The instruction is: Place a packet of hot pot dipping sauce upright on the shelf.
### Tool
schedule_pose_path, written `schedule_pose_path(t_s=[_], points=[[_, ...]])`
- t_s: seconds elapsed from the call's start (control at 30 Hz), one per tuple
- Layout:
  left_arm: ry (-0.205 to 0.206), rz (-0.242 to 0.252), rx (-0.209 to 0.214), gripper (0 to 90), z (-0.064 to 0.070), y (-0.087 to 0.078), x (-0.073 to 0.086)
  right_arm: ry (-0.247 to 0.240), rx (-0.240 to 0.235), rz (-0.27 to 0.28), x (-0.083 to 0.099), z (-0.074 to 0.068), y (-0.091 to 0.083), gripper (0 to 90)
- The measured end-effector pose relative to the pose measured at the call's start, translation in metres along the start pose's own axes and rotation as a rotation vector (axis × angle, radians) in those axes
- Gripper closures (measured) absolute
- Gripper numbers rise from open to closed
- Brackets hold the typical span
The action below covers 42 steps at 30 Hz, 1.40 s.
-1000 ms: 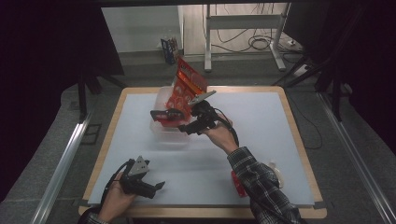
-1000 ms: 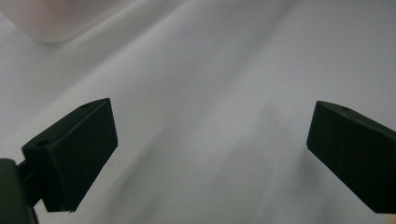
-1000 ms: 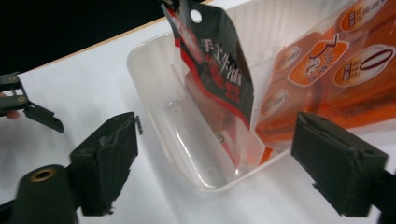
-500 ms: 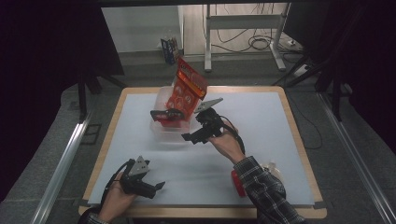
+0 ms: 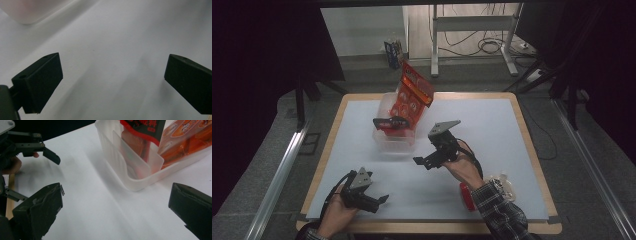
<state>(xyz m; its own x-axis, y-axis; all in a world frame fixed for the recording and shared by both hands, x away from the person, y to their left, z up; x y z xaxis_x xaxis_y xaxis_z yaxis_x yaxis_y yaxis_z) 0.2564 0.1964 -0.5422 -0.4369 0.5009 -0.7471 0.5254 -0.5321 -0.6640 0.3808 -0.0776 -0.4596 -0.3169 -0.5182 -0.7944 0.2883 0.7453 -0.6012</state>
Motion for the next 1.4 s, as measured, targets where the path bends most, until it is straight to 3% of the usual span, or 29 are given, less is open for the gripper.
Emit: schedule_pose_path(t_s=[0.4,0.7,1.27,1.4], points=[[0.010,0.003,0.002,1.7,0.000,-0.001,0.000,-0.039,0.017,-0.015,0.014,-0.012,-0.007,0.0],[0.018,0.003,0.002,1.4,0.001,0.000,0.000,0.003,0.008,0.002,0.026,-0.015,-0.022,0.0],[0.028,-0.003,-0.001,1.3,0.002,0.001,0.000,0.008,0.092,-0.055,0.061,-0.019,-0.045,0.0],[0.029,-0.004,0.000,1.3,0.002,0.002,0.000,0.039,0.106,-0.055,0.066,-0.020,-0.051,0.0]])
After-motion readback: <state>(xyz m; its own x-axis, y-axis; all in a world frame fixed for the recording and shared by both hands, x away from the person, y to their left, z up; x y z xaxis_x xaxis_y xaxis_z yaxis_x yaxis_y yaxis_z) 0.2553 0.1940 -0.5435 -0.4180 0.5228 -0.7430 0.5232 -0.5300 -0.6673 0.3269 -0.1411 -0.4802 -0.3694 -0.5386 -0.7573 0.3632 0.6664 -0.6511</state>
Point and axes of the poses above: each handheld gripper's, and its own axes: y roughly forward along the jaws, x roughly out of its underside, z roughly to its right, the point moved 1 cm from there along y, roughly forward along the jaws, and after that the axes turned 1 degree about z, right-handed, at the moved point
